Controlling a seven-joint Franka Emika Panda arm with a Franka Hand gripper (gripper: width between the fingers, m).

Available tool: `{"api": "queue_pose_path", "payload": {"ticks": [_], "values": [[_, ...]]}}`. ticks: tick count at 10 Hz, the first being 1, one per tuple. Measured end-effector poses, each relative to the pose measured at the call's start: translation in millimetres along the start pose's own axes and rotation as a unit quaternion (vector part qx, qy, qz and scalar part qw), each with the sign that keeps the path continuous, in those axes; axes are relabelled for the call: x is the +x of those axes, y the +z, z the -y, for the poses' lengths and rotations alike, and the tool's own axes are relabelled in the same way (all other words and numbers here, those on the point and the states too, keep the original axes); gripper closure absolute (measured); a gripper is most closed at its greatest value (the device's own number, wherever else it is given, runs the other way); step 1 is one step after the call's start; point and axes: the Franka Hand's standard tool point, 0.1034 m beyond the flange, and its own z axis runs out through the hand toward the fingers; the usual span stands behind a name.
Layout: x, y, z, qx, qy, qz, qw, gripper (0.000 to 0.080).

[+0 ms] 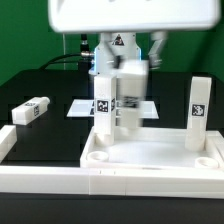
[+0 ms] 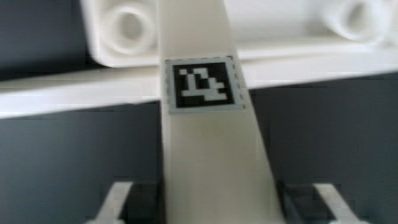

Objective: Assemble desk

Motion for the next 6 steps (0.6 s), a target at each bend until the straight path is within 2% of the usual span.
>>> {"api": "queue_pose_path", "payload": {"ticks": [1, 3, 5, 6], "values": [[0.7, -1.5, 22.3, 0.006, 0.012, -0.010, 1.000, 0.0504], [0.6, 0.3, 16.9, 0.004, -0.001, -0.013, 1.000, 0.0504], [7.7, 1.0, 21.5, 0.005, -0.007, -0.093, 0.996, 0.0504], [4.8, 0.1, 27.9, 0.009, -0.012, -0.148, 0.989, 0.0504]]}}
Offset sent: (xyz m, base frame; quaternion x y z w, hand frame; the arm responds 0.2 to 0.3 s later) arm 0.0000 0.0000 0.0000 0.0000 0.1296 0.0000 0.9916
